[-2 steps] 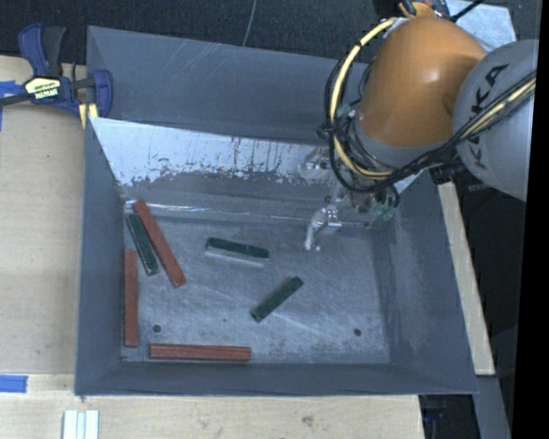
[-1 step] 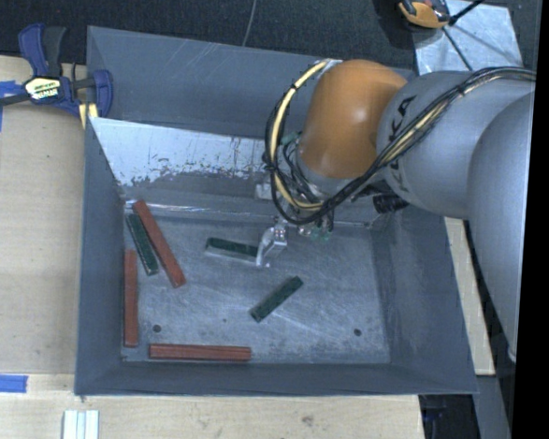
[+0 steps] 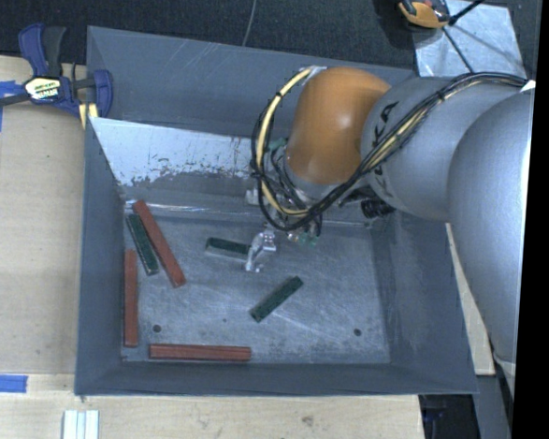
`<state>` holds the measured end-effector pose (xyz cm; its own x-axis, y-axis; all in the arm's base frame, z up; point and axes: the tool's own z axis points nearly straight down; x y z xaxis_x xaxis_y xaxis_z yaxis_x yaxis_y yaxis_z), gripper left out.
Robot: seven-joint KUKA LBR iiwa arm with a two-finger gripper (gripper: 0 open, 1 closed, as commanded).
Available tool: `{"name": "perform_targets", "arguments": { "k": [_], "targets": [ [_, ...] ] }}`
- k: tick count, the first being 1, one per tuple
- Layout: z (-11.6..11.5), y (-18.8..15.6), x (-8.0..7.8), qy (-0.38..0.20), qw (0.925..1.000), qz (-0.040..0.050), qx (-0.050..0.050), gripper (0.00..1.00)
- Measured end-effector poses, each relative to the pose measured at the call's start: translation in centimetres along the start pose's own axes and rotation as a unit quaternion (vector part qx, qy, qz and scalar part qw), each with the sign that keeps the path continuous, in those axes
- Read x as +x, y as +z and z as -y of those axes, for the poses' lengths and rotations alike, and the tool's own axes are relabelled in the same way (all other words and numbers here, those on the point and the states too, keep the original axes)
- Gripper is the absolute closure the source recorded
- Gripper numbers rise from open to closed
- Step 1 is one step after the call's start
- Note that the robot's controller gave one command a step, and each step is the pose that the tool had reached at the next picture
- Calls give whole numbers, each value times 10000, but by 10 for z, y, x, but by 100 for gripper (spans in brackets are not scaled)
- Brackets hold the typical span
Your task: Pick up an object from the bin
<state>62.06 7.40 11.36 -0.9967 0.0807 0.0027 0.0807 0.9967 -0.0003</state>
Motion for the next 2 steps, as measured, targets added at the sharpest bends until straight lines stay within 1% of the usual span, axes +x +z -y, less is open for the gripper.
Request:
{"name": "perform_targets", "arguments": {
  "k": [1,2],
  "targets": [
    [-12,-3,10,1441,9896,22,-6,0],
    [-15,36,16,762,9971,25,-4,0]
  ]
}}
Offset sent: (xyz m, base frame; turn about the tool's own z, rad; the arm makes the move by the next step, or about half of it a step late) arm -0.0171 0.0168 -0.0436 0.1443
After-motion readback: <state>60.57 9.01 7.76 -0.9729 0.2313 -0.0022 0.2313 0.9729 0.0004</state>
